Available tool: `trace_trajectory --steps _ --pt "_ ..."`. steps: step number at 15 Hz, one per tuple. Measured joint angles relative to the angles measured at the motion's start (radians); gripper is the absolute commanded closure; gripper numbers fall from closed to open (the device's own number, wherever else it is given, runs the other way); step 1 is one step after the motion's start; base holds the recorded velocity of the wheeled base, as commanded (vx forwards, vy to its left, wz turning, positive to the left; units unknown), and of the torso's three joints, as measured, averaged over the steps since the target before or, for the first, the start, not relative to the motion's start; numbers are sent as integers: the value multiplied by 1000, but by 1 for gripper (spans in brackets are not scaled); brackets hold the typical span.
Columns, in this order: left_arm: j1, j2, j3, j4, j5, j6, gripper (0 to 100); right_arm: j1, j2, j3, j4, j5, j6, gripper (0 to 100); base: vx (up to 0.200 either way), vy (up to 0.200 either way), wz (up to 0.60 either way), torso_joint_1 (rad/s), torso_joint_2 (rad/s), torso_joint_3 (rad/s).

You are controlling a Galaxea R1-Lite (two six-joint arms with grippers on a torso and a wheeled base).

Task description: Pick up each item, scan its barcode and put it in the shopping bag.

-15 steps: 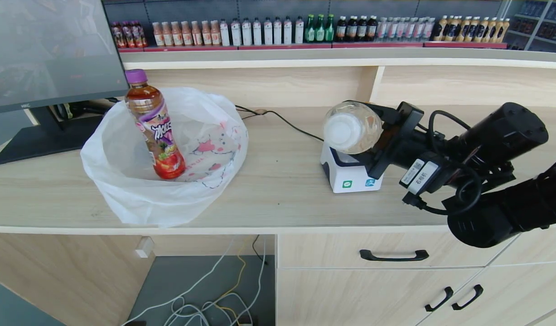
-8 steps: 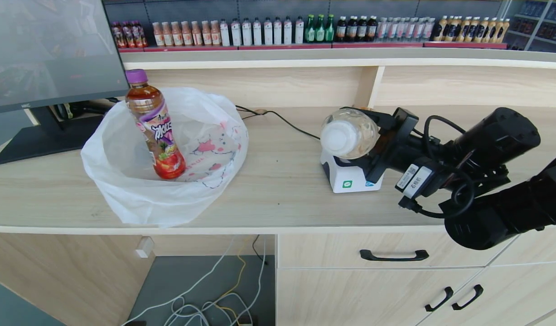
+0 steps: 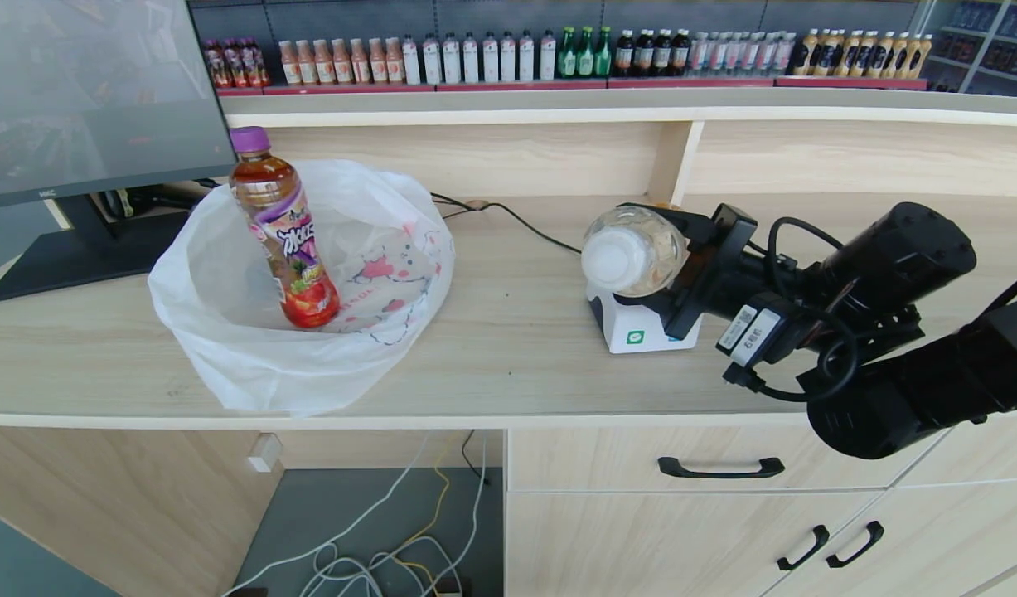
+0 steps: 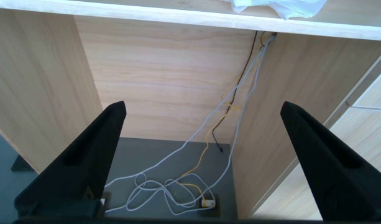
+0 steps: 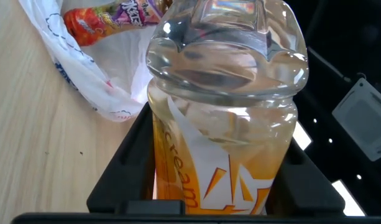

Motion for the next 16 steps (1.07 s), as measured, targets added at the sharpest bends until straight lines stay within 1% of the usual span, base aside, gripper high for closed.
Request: trace_trajectory --steps 16 --pt "0 0 0 0 0 0 0 1 -21 18 0 -6 6 100 0 0 0 0 0 0"
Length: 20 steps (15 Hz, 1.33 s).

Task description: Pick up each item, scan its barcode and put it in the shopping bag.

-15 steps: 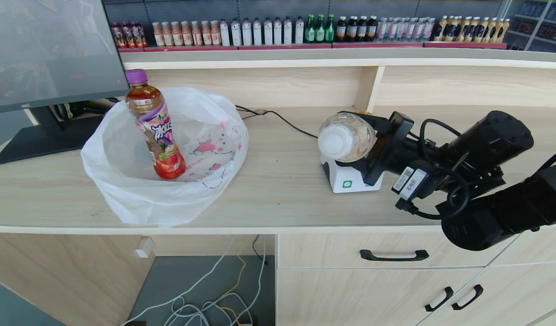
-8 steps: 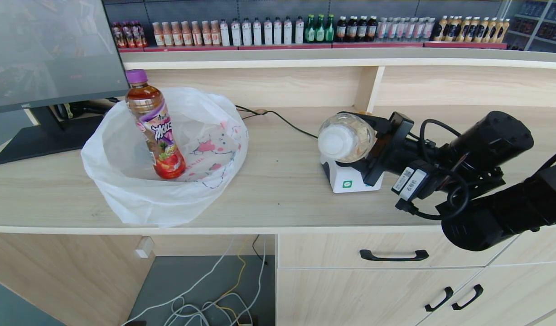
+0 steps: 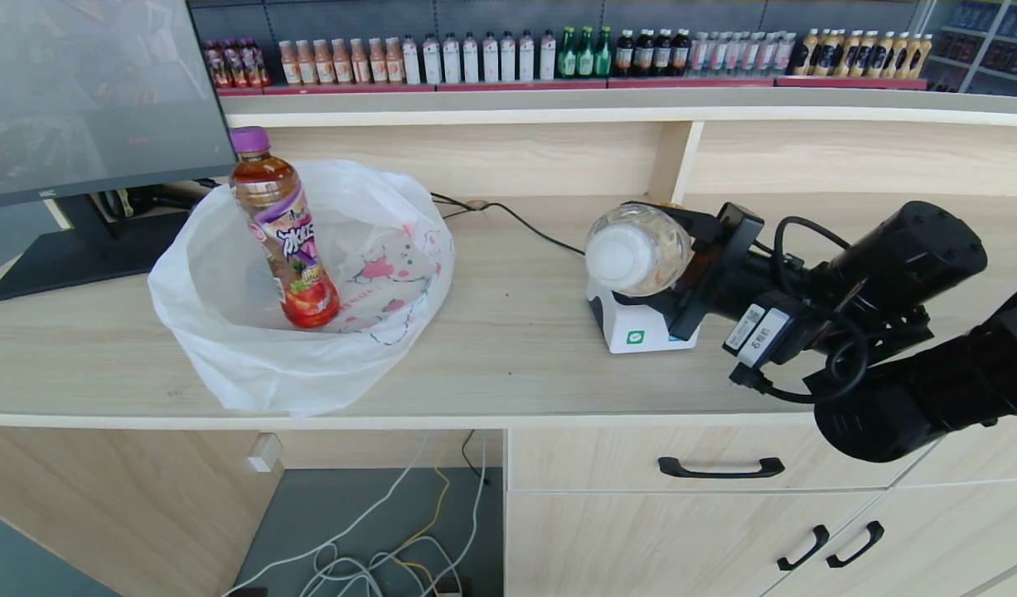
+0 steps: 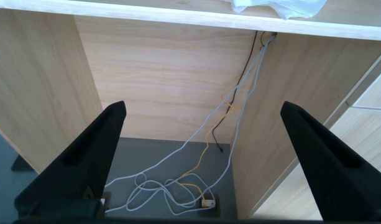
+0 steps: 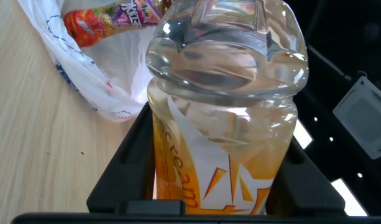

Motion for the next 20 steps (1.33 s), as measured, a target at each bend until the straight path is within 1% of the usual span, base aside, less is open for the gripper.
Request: trace_trajectory --steps 2,4,5,6,8,10,11,13,17,18,20 --pt "0 0 0 0 0 0 0 3 -17 1 0 -3 25 100 0 0 0 0 0 0" --pt "0 0 0 0 0 0 0 13 -53 3 0 -20 104 100 0 0 0 0 0 0" --pt "0 0 0 0 0 0 0 24 -79 3 0 -52 127 100 0 0 0 0 0 0" --pt "0 0 0 0 0 0 0 36 -113 9 0 -113 158 100 0 0 0 0 0 0" --pt "-1 0 0 0 0 0 0 65 -188 25 -2 -274 269 100 0 0 0 0 0 0" --pt "-1 0 0 0 0 0 0 80 -235 33 13 -321 340 100 0 0 0 0 0 0" --pt "-1 0 0 0 0 0 0 82 -250 40 18 -371 397 100 0 0 0 0 0 0" --pt "0 0 0 0 0 0 0 82 -263 77 20 -439 470 100 0 0 0 0 0 0" --pt "-1 0 0 0 0 0 0 86 -267 172 23 -508 727 100 0 0 0 0 0 0" --pt "-1 0 0 0 0 0 0 85 -267 179 22 -559 767 100 0 0 0 0 0 0" --pt "-1 0 0 0 0 0 0 85 -270 218 16 -783 833 100 0 0 0 0 0 0"
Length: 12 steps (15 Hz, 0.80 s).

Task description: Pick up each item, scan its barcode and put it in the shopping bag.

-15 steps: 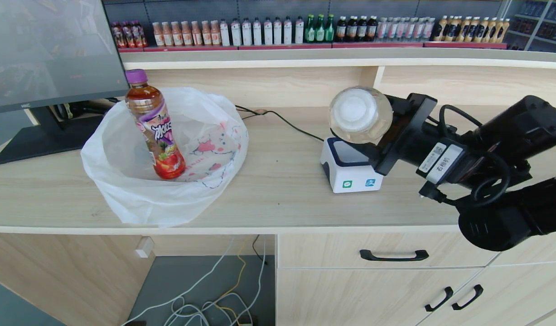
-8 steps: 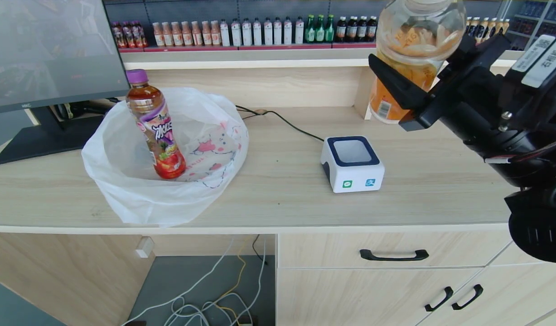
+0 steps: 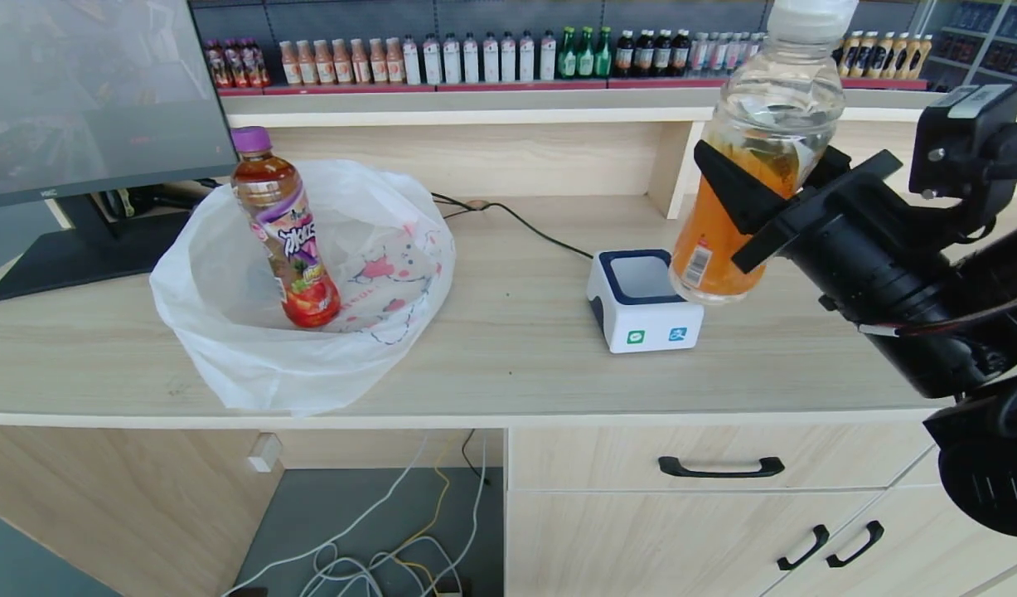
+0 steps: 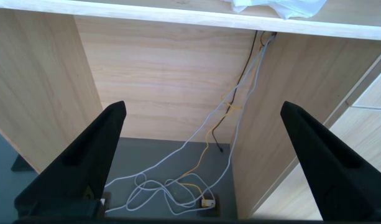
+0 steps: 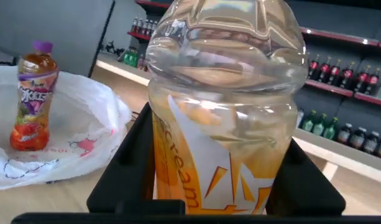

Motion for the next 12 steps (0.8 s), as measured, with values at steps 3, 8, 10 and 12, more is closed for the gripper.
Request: trace_trajectory --steps 3,8,10,12 --pt "0 0 0 0 0 4 0 29 -5 63 -6 -185 156 100 0 0 0 0 0 0" --pt "0 0 0 0 0 -2 0 53 19 60 -17 -299 199 100 0 0 0 0 0 0" --pt "1 0 0 0 0 -3 0 64 20 56 -18 -302 187 100 0 0 0 0 0 0" --pt "1 0 0 0 0 -3 0 88 21 50 -17 -300 170 100 0 0 0 0 0 0"
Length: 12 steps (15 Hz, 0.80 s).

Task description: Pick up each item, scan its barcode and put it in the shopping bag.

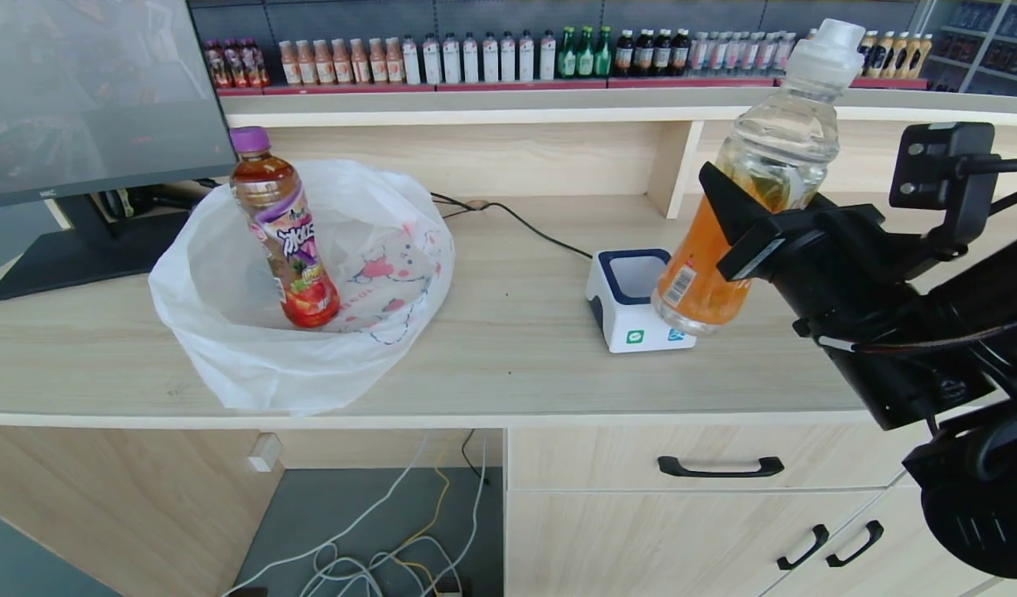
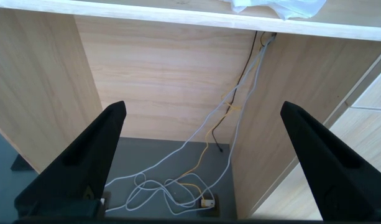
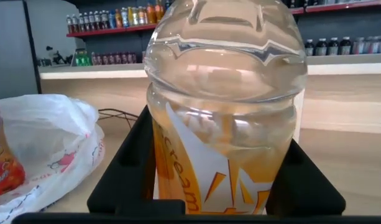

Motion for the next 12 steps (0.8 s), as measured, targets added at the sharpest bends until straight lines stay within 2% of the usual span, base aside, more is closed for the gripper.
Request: trace_trajectory --steps 8,12 --pt "0 0 0 0 0 -1 0 13 11 7 0 4 -4 100 0 0 0 0 0 0" --pt "1 0 0 0 0 -5 0 20 16 5 -4 5 -2 100 0 200 0 1 -2 4"
